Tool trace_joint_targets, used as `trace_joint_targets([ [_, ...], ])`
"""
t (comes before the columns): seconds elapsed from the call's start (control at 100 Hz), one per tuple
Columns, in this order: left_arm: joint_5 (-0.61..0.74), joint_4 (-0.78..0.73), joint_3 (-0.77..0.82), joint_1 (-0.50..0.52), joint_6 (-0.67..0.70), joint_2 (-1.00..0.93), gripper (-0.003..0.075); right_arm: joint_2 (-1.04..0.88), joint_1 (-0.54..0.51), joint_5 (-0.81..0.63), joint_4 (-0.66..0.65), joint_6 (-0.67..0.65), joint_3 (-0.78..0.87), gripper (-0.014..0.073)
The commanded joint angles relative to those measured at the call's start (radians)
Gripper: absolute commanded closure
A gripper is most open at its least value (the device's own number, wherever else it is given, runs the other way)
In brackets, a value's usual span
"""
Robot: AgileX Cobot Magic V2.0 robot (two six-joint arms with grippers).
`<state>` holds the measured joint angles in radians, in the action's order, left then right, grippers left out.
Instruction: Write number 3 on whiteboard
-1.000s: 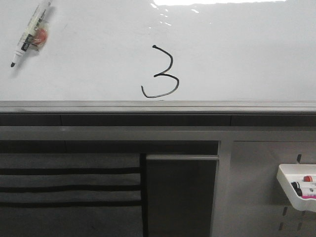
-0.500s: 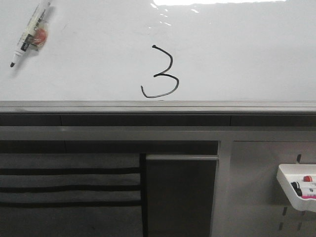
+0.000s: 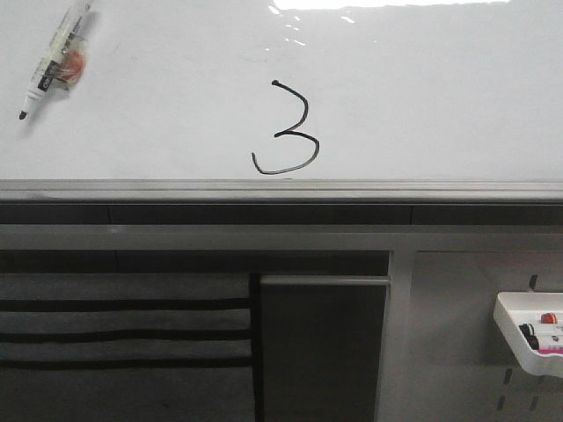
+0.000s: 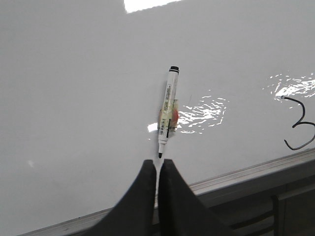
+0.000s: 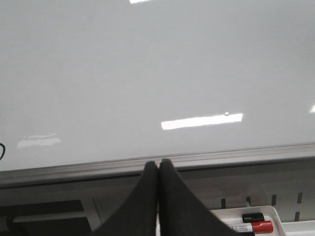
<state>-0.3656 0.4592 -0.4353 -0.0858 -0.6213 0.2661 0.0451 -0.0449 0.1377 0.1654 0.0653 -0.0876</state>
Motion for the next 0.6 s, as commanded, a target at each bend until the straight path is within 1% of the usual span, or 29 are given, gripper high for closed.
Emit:
trace_joint_targets([
  [0.0,0.073,0.011,-0.027,-0.009,0.010,0.009,0.0738,-0.003,-0.007,-0.175,0.009,0.001,0.033,0.0668],
  [0.14,0.073,0.011,-0.027,-0.009,0.010,0.009,0.0738,-0.069,-0.007,-0.238,0.009,0.001,0.128,0.0668],
  [0.17,0.073,0.011,-0.027,-0.009,0.010,0.009,0.0738,-0.080,-0.009,-0.195,0.009,0.001,0.124,0.0668],
  [0.26,0.073,0.011,-0.027,-0.009,0.010,0.009,0.0738,-0.076,-0.005,-0.184,0.009,0.001,0.126,0.0668],
  [0.43,0.071,0.011,-0.027,-0.009,0.010,0.011,0.0738,-0.076,0.034,-0.182,0.009,0.001,0.126,0.0668],
  [0.57,0.068,0.011,-0.027,-0.009,0.010,0.011,0.0738,-0.076,0.034,-0.182,0.009,0.001,0.126,0.0668],
  [0.59,0.068,0.011,-0.027,-0.009,0.010,0.011,0.0738,-0.076,0.034,-0.182,-0.006,0.001,0.126,0.0668],
])
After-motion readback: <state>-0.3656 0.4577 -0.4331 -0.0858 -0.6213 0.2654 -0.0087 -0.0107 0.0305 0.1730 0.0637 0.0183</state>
